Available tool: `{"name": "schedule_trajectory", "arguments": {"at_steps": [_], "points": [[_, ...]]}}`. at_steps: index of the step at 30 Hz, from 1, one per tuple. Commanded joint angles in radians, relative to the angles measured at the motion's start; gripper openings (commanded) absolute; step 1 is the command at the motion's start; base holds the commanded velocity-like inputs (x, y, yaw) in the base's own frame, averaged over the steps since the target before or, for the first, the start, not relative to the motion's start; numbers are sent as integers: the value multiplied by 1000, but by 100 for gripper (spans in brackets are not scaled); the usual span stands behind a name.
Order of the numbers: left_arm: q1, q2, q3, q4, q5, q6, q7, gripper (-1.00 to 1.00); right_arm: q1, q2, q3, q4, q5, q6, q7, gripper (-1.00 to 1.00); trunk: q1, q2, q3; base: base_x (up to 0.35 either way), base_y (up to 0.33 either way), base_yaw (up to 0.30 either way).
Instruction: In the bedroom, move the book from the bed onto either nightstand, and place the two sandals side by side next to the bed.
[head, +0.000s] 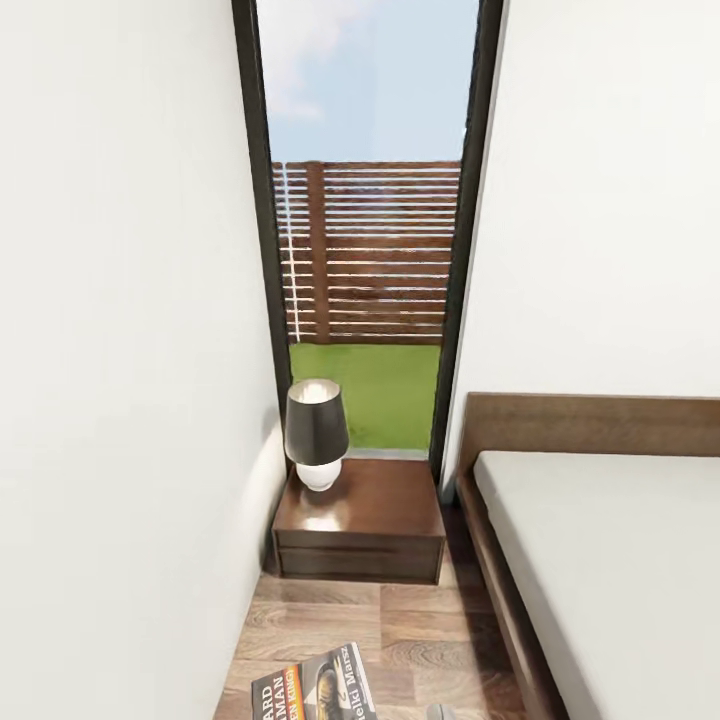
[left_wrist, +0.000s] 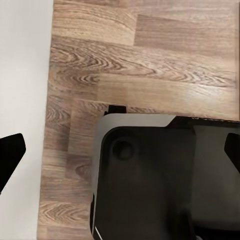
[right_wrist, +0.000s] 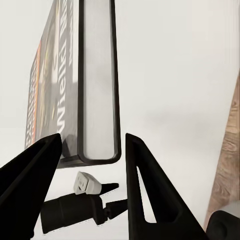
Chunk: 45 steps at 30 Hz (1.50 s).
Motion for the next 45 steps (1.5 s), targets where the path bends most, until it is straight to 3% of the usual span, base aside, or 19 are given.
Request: {"name": "schedule_trajectory", "arguments": {"at_steps": [1,23,32,45], "points": [[0,0,-8,1,10,-4,-3,100,0,-1,3,-1,-12,11,3,-100,1,-1,0,270,-55,0],[0,0,-10,1,10,-5,-3,100,0,0,3,-1,-12,11,2,-100,1,-1,0,287,-9,0],[0,0,-66,1,12,-5,-2,100,0,1,3,-1,-12,11,1,-100,1,-1,0,328,0,0],[0,0,-79,1,12,-5,-1,100,0,1,3,-1,-12,11,0,-100,1,-1,0,329,0,0]]}}
